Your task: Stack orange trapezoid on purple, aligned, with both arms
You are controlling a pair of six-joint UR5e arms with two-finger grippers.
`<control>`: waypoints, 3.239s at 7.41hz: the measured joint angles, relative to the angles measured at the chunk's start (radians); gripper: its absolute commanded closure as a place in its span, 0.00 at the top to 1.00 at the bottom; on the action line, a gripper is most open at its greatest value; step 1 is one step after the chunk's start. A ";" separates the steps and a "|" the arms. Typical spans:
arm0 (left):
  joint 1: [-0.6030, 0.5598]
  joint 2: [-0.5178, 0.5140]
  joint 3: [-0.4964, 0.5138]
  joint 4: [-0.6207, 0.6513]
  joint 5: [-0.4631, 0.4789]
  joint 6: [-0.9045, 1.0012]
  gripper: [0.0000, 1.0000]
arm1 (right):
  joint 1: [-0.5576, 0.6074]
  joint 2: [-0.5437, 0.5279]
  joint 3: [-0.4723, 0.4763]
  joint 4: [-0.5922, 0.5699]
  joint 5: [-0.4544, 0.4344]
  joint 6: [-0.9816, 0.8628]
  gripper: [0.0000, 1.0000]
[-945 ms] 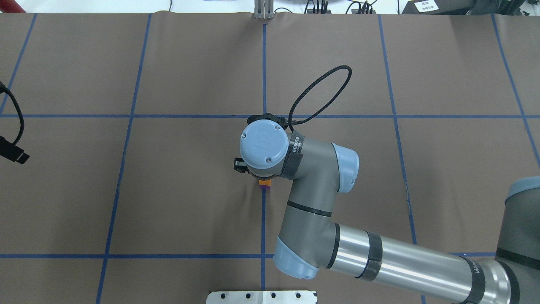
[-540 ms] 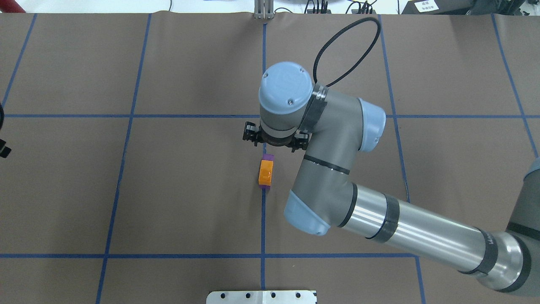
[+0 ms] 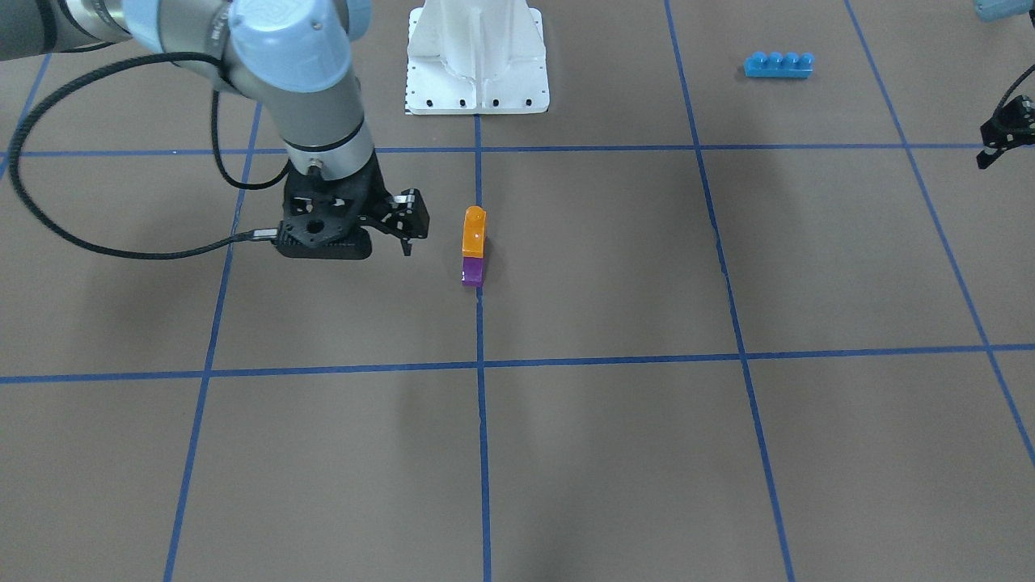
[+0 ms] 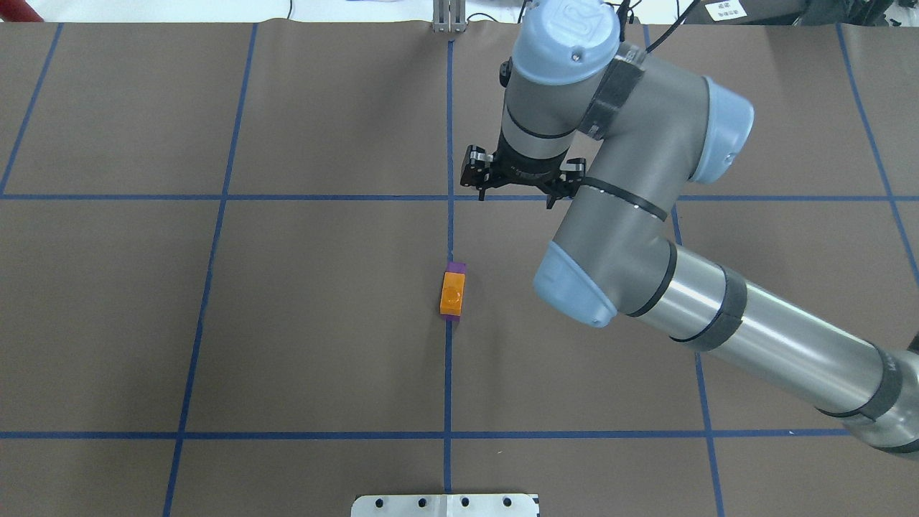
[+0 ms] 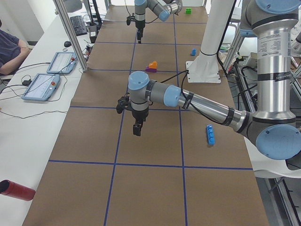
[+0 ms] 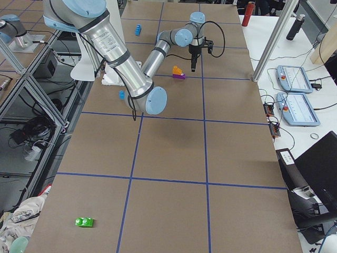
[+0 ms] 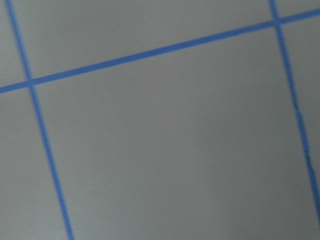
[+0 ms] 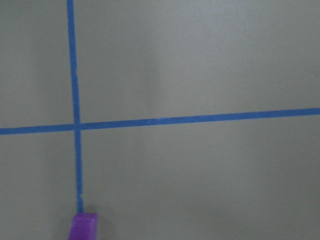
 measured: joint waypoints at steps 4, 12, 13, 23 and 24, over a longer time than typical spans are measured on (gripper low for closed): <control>-0.093 0.095 0.038 -0.036 -0.038 0.098 1.00 | 0.343 -0.352 0.091 -0.008 0.161 -0.604 1.00; -0.133 0.108 0.030 -0.033 -0.083 0.136 1.00 | 0.880 -0.728 -0.132 0.048 0.251 -1.378 1.00; -0.136 0.110 0.029 -0.036 -0.081 0.136 1.00 | 0.882 -0.758 -0.116 0.109 0.247 -1.320 1.00; -0.143 0.118 0.033 -0.036 -0.083 0.135 1.00 | 0.792 -0.778 -0.083 0.319 0.242 -1.100 1.00; -0.143 0.119 0.033 -0.036 -0.083 0.135 1.00 | 0.790 -0.778 -0.083 0.319 0.243 -1.100 1.00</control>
